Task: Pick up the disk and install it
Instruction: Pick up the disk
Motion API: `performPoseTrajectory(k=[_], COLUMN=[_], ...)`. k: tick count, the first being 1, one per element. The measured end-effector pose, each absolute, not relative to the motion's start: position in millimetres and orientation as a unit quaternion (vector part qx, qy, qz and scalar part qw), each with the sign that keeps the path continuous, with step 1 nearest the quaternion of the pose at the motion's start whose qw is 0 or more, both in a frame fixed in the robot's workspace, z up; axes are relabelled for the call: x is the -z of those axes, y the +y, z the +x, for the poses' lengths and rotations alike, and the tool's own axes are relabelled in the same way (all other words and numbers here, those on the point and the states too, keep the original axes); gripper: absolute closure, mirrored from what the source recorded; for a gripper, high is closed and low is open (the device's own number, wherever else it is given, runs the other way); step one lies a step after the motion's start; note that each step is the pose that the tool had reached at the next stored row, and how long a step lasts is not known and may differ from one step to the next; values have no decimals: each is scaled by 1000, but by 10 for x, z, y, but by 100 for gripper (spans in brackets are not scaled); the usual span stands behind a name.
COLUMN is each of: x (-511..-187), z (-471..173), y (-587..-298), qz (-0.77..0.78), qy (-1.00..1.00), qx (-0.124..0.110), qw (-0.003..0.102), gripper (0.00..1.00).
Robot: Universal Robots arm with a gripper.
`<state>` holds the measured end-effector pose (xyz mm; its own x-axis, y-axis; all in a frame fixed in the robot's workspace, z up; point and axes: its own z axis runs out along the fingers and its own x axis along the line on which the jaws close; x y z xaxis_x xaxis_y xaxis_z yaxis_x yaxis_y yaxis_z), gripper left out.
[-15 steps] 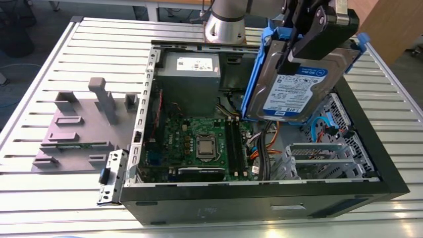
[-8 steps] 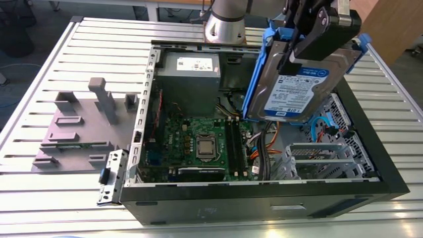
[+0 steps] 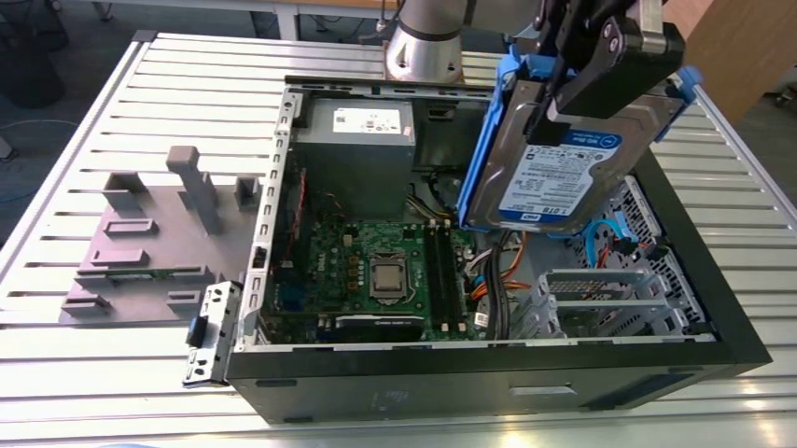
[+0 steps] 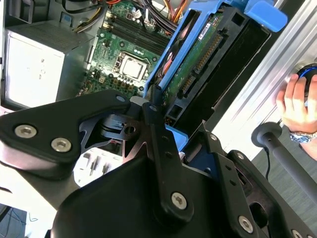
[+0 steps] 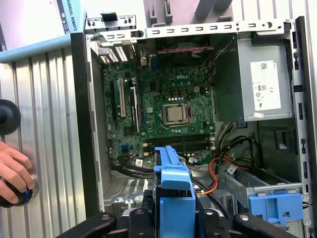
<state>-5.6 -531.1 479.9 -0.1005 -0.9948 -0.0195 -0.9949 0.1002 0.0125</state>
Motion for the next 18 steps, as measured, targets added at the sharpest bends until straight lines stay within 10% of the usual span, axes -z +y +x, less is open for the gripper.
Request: performPoseTrajectory(k=[18], x=[-4797], z=[-54], y=[-5357], qz=[-671], qy=[742], qx=[-11], qw=[3], gripper=[64])
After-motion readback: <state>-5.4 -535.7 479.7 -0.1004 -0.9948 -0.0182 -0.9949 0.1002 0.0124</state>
